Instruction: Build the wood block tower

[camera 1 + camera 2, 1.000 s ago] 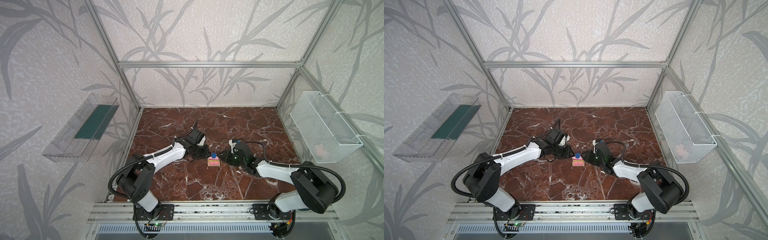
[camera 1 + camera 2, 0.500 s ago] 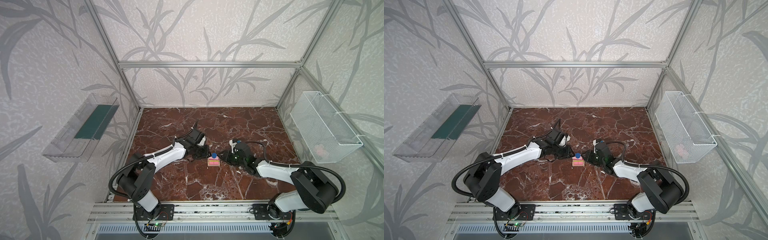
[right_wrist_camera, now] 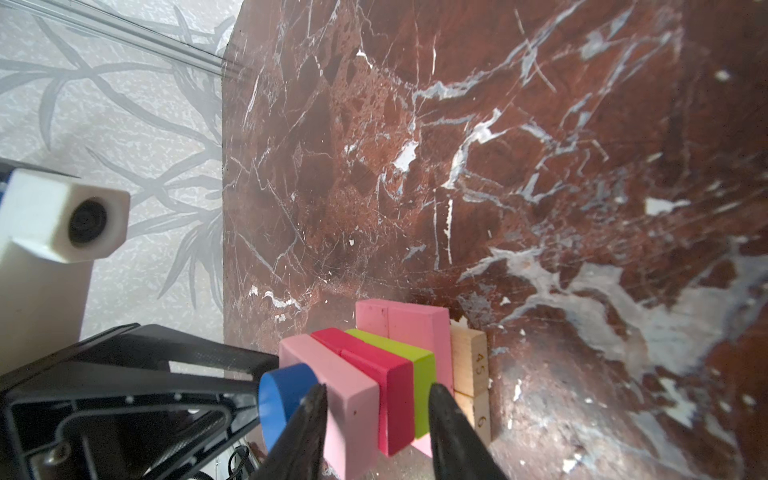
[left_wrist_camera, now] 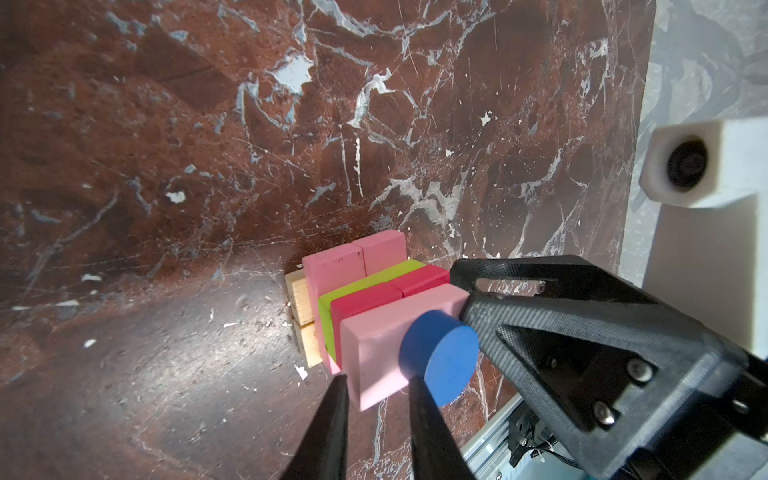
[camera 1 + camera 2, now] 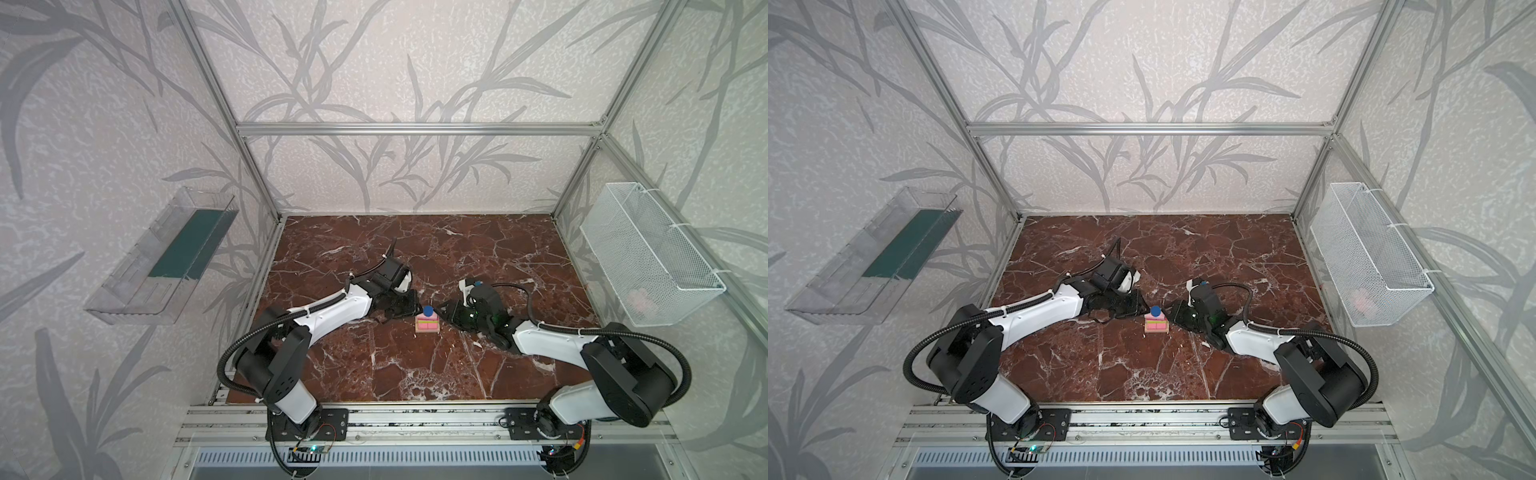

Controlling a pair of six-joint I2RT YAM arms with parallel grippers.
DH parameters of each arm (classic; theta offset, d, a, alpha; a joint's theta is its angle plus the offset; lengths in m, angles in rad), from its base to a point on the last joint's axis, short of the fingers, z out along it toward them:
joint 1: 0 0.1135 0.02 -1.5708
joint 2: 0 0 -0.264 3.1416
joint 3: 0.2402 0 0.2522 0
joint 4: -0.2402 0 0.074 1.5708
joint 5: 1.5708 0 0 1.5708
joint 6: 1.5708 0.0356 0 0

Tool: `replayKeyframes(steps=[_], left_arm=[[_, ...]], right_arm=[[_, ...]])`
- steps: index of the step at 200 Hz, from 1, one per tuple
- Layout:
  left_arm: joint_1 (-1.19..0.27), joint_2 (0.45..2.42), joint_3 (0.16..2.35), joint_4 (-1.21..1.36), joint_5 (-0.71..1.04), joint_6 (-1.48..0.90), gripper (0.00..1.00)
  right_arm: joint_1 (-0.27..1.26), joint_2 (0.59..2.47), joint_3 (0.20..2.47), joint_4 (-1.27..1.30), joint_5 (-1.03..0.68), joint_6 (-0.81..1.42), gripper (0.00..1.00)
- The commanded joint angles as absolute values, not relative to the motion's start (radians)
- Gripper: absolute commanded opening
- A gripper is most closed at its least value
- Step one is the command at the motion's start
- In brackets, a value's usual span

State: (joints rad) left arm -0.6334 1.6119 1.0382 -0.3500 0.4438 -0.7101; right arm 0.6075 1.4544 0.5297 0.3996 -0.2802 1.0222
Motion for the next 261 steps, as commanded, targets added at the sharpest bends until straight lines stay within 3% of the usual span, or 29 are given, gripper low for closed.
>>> replayKeyframes(steps=[1,261], left_arm=[[-0.630,1.613,1.025,-0.344,0.448,-0.715,0.24],[-0.631,1.624,1.021,-0.328,0.465,-0.739,0.14]], right_arm=[[0.603,1.434,0.526,0.413,-0.267,1.022,0.43],[0.596,1.416,0.522,0.405,-0.257,1.024,0.45]])
